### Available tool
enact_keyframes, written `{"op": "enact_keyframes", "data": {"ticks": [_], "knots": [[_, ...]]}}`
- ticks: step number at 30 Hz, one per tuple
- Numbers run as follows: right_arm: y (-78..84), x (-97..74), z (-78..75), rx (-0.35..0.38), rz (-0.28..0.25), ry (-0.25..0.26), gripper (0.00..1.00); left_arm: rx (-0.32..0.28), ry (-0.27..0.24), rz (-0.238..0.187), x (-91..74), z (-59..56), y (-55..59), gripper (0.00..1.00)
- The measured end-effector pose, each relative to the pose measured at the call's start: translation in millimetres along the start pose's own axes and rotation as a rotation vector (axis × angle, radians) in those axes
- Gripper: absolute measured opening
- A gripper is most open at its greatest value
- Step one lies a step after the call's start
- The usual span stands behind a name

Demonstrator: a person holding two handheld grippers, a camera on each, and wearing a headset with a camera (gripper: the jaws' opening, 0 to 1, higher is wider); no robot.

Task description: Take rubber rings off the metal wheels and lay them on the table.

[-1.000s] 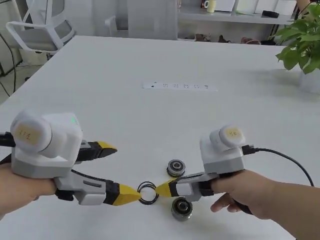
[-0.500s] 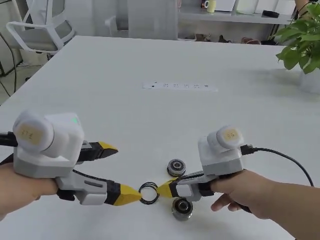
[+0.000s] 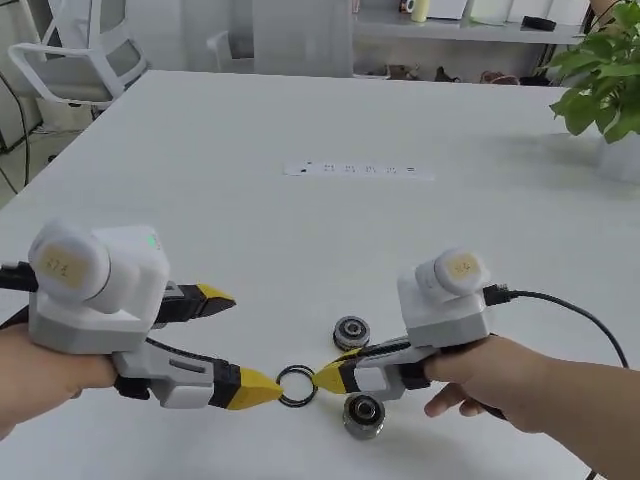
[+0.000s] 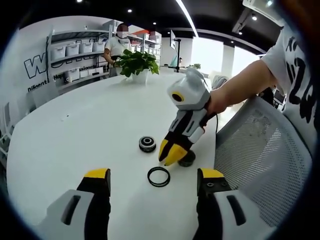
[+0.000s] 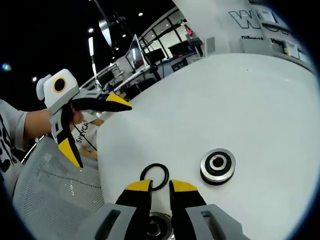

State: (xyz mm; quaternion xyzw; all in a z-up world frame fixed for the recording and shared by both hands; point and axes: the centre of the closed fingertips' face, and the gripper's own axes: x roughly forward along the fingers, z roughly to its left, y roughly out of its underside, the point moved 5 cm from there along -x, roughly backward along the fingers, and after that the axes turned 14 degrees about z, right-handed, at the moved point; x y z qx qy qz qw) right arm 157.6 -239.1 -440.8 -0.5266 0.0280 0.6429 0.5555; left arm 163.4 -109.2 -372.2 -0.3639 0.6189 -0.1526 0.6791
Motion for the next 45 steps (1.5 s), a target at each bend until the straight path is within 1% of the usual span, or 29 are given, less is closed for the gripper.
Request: {"op": "enact_keyframes", "data": {"ticks": [4, 7, 15, 21, 28, 31, 33, 35, 37, 40, 45], "knots": [[-3.4, -7.2, -4.0, 0.014, -0.027, 0.003, 0.11, -0.001, 0.003, 0.0, 1.4, 1.9, -2.6, 0.68], [-5.7, -14.4, -6.1, 0.023, -0.05, 0.007, 0.12, -0.006, 0.004, -0.004, 3.2, 4.3, -6.5, 0.67], [-7.9, -27.6, -12.7, 0.024, -0.09, 0.02, 0.12, 0.003, 0.01, -0.007, 11.1, 8.3, -16.3, 0.66], [-6.7, -37.3, -20.9, 0.04, -0.11, 0.033, 0.13, 0.006, 0.017, -0.007, 18.5, 11.4, -23.1, 0.64], [-5.1, -47.1, -32.6, 0.049, -0.127, 0.067, 0.14, 0.01, 0.024, 0.0, 28.7, 15.4, -29.2, 0.63], [-2.8, -48.0, -37.1, 0.046, -0.124, 0.084, 0.14, -0.001, 0.029, 0.001, 33.9, 19.0, -31.5, 0.62], [-0.1, -47.5, -39.9, 0.036, -0.115, 0.099, 0.14, -0.007, 0.034, 0.001, 37.2, 20.2, -33.2, 0.59], [2.0, -47.1, -42.0, 0.013, -0.11, 0.118, 0.15, -0.011, 0.04, 0.001, 39.9, 20.2, -35.0, 0.56], [4.4, -46.2, -43.6, -0.014, -0.104, 0.134, 0.17, -0.011, 0.043, 0.002, 43.7, 19.7, -37.1, 0.56], [8.4, -43.4, -46.4, -0.029, -0.09, 0.146, 0.17, 0.0, 0.048, 0.013, 49.3, 18.7, -38.3, 0.55], [10.3, -39.9, -49.7, -0.063, -0.088, 0.167, 0.18, 0.0, 0.064, 0.023, 58.3, 18.2, -39.1, 0.53]]}}
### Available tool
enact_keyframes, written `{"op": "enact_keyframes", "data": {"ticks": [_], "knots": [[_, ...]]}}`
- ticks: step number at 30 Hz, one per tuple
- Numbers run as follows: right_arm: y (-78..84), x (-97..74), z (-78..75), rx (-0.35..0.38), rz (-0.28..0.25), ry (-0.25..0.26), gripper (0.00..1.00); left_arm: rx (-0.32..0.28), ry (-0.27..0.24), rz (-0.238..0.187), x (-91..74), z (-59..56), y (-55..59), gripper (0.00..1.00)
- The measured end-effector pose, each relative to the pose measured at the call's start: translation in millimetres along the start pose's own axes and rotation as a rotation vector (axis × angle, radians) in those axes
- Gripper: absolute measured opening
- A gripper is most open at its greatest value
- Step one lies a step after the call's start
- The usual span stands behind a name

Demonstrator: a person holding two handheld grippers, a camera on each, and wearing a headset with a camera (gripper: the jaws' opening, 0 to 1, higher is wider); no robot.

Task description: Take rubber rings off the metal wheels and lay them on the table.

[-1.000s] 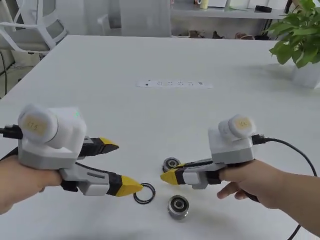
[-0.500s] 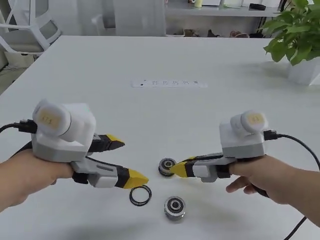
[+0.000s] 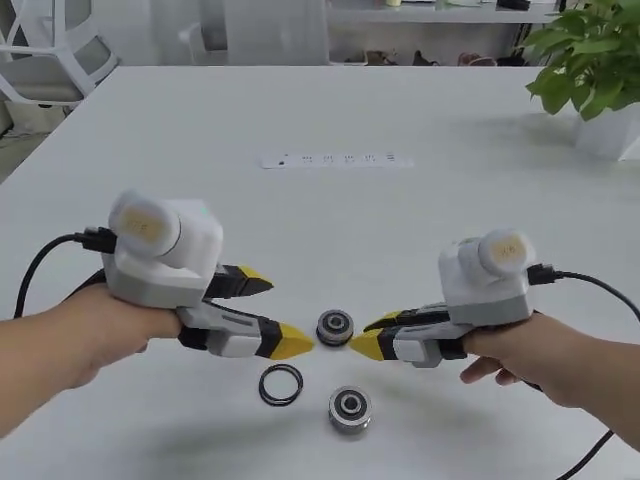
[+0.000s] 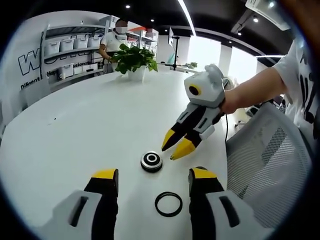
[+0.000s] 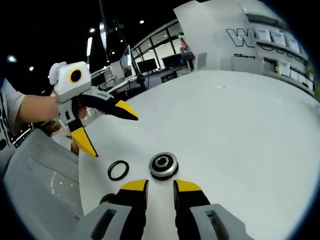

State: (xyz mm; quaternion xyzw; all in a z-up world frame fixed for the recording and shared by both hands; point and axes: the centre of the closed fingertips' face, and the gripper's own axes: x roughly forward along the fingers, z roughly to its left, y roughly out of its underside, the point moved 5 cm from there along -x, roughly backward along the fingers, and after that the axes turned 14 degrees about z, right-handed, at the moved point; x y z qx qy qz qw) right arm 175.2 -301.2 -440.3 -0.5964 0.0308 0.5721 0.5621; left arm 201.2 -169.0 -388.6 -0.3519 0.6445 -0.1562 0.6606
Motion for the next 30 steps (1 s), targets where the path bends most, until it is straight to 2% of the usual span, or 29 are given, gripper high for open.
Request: {"op": "enact_keyframes", "data": {"ticks": [5, 11, 21, 30], "knots": [[-0.7, 3.2, -3.4, -0.041, -0.001, 0.02, 0.2, -0.003, 0.005, 0.013, 8.9, 2.0, 0.2, 0.5], [-3.8, 7.0, -4.5, -0.059, -0.014, 0.024, 0.2, -0.014, 0.017, 0.019, 17.7, 2.6, -1.6, 0.46], [-4.3, 15.7, -4.7, -0.1, -0.007, 0.033, 0.2, -0.029, 0.034, 0.026, 34.3, 5.6, -4.7, 0.4], [-5.8, 17.4, -5.6, -0.115, -0.015, 0.039, 0.19, -0.024, 0.048, 0.04, 46.9, 2.9, -8.6, 0.31]]}}
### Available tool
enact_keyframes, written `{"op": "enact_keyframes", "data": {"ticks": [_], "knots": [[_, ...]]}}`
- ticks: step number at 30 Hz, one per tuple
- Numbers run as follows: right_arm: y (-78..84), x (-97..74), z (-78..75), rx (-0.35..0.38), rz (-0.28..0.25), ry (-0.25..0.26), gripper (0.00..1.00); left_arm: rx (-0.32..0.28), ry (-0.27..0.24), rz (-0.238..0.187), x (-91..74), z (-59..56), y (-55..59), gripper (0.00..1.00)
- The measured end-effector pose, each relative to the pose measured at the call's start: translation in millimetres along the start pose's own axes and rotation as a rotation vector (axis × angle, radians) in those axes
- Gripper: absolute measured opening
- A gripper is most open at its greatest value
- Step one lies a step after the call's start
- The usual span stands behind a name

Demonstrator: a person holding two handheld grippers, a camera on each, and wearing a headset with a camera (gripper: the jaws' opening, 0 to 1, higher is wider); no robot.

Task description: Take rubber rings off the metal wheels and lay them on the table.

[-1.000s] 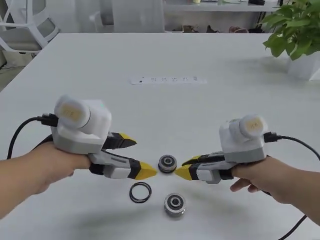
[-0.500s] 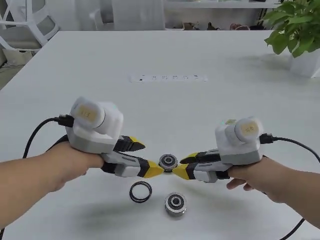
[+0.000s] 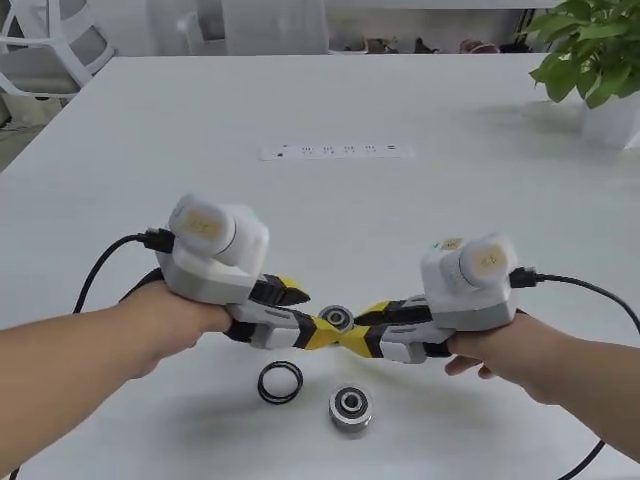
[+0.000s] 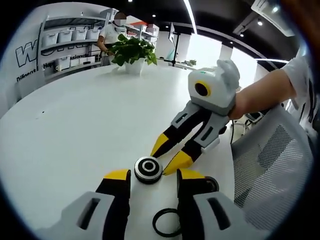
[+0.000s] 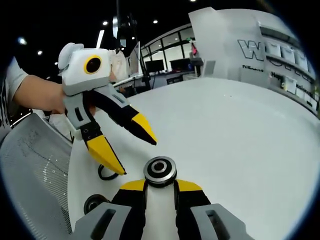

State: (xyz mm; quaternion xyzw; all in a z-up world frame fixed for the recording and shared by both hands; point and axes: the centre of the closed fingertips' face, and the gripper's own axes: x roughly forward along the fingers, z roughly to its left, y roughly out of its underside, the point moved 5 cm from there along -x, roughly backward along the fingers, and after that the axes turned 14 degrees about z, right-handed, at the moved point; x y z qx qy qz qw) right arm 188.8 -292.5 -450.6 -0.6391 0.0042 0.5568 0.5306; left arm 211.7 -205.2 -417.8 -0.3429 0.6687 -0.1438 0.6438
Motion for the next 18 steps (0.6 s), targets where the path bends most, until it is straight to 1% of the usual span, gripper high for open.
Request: {"op": "enact_keyframes", "data": {"ticks": [6, 13, 18], "knots": [[1.7, 0.6, -1.1, 0.006, 0.0, 0.001, 0.19, -0.009, 0.013, 0.0, 6.8, 0.1, -3.0, 0.27], [2.5, 0.1, -2.5, 0.008, -0.004, 0.005, 0.18, 0.002, 0.013, 0.021, 15.5, 1.3, -3.5, 0.21], [2.1, 0.3, -1.2, 0.007, -0.006, 0.002, 0.18, 0.003, 0.009, 0.022, 19.3, 3.1, -5.5, 0.16]]}}
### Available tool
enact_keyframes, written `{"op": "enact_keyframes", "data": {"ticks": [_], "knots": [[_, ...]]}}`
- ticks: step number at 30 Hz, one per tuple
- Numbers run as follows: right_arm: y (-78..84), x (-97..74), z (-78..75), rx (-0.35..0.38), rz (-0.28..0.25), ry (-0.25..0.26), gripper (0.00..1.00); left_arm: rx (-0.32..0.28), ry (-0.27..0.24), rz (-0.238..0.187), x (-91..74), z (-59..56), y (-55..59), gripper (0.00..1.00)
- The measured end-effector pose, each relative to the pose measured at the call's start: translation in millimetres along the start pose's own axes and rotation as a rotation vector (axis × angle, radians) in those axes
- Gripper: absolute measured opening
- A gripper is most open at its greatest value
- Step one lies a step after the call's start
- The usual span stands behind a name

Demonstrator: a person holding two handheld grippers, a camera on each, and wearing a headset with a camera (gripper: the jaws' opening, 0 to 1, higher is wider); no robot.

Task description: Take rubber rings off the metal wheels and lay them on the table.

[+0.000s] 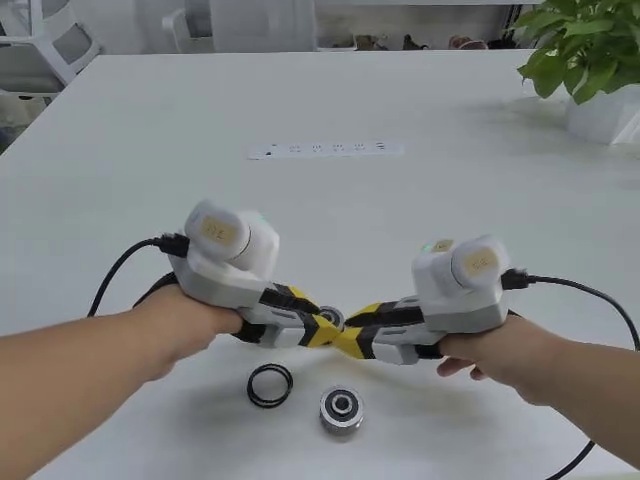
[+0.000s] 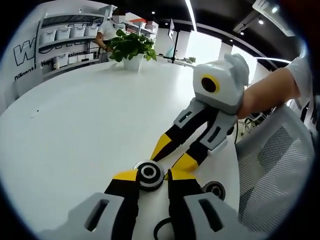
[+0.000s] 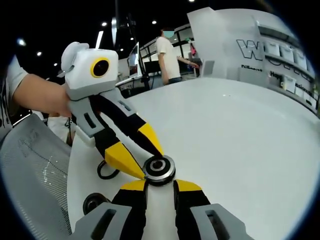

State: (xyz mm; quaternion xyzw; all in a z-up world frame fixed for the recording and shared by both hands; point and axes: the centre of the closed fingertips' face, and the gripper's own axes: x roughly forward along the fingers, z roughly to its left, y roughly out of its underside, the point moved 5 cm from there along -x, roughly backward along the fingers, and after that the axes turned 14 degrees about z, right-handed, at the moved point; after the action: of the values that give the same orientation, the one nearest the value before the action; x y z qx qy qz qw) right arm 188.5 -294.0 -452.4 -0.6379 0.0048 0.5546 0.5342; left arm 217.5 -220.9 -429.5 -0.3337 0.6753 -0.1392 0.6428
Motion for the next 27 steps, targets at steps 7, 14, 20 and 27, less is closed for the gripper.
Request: {"op": "enact_keyframes", "data": {"ticks": [7, 14, 20, 27], "knots": [[-1.2, 0.3, 1.3, -0.004, -0.002, -0.003, 0.18, 0.056, -0.047, 0.011, 0.6, 2.2, -0.2, 0.09], [-2.6, 1.8, 2.2, -0.018, -0.005, 0.006, 0.2, 0.142, -0.099, 0.018, 0.8, -1.1, 0.7, 0.07], [-0.8, 1.0, 1.4, -0.039, 0.003, 0.016, 0.17, 0.127, -0.095, 0.007, 0.4, -0.3, 1.2, 0.07], [1.3, -1.0, 0.1, -0.022, 0.004, 0.014, 0.13, 0.117, -0.098, 0.003, 0.8, -0.9, 0.5, 0.07]]}}
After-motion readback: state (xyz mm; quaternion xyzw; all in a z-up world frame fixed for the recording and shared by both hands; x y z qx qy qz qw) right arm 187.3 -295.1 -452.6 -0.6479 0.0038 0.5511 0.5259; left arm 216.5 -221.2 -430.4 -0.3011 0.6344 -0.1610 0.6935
